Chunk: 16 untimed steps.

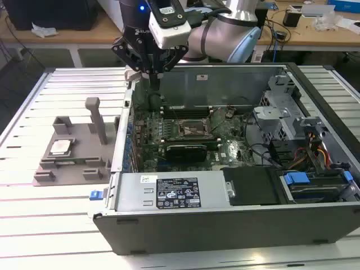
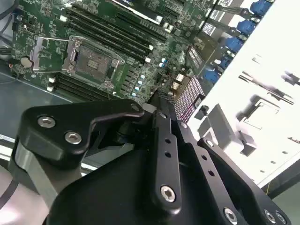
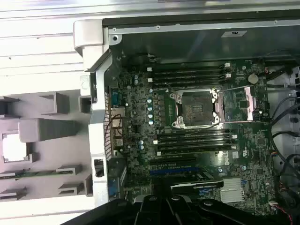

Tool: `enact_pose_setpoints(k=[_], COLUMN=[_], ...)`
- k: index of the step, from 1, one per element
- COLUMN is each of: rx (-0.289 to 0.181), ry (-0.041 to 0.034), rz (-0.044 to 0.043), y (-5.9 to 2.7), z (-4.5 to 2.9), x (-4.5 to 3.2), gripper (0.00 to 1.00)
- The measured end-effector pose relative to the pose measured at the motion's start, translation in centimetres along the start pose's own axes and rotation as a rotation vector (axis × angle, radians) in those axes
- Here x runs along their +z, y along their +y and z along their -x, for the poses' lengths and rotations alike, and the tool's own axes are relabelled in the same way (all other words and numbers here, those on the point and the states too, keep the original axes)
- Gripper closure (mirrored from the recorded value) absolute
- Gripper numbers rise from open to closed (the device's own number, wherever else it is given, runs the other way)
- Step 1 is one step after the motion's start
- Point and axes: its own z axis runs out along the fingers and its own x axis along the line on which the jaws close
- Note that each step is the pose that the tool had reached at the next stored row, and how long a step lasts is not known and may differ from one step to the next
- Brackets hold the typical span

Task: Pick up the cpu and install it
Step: 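Reach for the cpu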

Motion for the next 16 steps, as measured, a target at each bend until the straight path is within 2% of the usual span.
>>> enact_pose_setpoints(k=[1, 5, 7, 10, 11, 14, 16], rx=[0.000, 0.000, 0.000, 0.000, 0.000, 0.000, 0.000], ry=[0.0000, 0.0000, 0.0000, -0.0001, -0.0001, 0.0000, -0.0001], rz=[0.0000, 0.0000, 0.0001, 0.0000, 0.0001, 0.0000, 0.0001], y=[-0.04, -0.39, -0.46, -0.69, -0.81, -0.95, -1.06], z=[-0.62, -5.34, -6.31, -9.34, -10.96, -12.73, -14.19], x=[-0.01, -0.10, -0.10, -0.14, -0.14, -0.15, -0.16], gripper=[0.89, 0.89, 0.89, 0.89, 0.89, 0.89, 0.89])
